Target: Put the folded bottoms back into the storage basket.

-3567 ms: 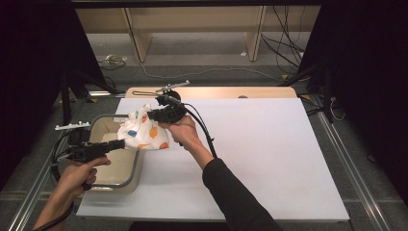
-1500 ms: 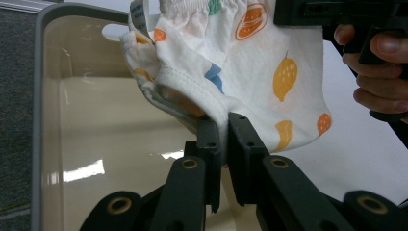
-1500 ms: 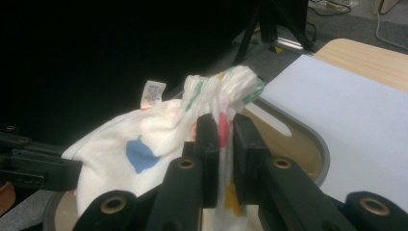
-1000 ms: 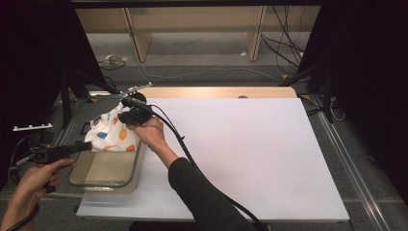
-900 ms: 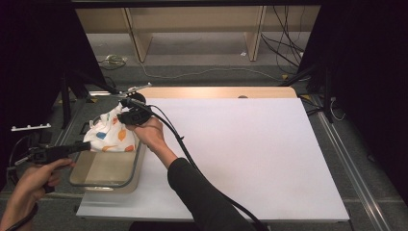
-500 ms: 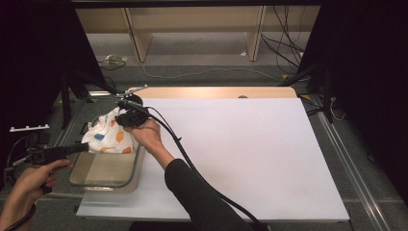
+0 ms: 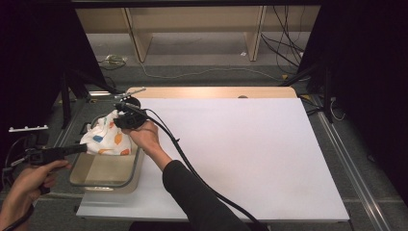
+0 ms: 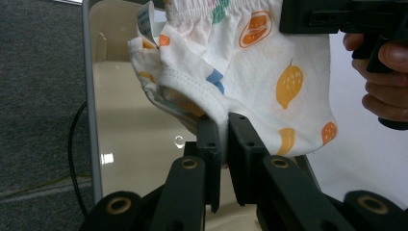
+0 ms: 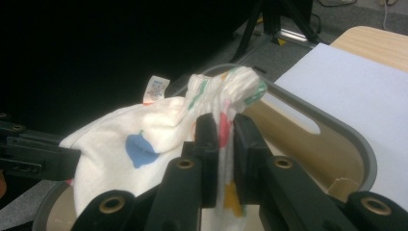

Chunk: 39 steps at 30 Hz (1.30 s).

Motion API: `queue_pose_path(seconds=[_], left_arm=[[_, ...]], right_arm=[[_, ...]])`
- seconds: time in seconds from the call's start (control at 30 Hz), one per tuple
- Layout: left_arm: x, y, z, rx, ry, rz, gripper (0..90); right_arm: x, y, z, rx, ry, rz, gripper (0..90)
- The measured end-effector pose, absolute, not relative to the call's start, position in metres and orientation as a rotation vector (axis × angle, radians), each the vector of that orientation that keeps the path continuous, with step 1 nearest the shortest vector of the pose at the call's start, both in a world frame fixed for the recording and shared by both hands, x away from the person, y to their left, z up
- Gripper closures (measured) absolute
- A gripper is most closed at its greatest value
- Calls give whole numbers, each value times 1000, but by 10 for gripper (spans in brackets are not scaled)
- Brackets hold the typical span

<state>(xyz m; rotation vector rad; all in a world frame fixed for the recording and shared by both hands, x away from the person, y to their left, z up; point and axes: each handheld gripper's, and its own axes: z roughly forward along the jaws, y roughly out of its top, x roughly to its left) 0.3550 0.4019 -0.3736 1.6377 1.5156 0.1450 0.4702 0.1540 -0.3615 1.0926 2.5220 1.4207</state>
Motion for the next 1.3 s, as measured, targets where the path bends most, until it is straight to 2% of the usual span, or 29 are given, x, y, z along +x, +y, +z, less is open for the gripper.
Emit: queue_pose_path(seconds=[0.27, 0.33, 0.37, 0.4, 0.47, 0.5, 0.53, 0.73, 1.3], left_arm=[[355, 404, -374, 1638, 1527, 150, 831], [355, 405, -375, 1630, 1536, 156, 825], [355, 405, -375, 1623, 1541, 169, 796], [356, 405, -375, 1621, 1549, 174, 696], [358, 404, -375, 1618, 1604, 190, 446], [359, 404, -375, 1629, 1631, 203, 335], [360, 403, -376, 1639, 1640, 214, 265], [360, 398, -375, 1641, 1616, 218, 303], [364, 380, -376, 1671, 1571, 213, 288]], right_arm=[[470, 156, -363, 1092, 2531, 1424, 790], [470, 157, -364, 1088, 2536, 1421, 742], [470, 158, -364, 1085, 2544, 1416, 636], [470, 158, -364, 1091, 2548, 1409, 486], [472, 159, -366, 1109, 2582, 1361, 250], [473, 160, -366, 1109, 2577, 1325, 192], [472, 159, -366, 1102, 2573, 1304, 188], [470, 154, -358, 1067, 2570, 1350, 204], [467, 126, -351, 1070, 2537, 1392, 203]])
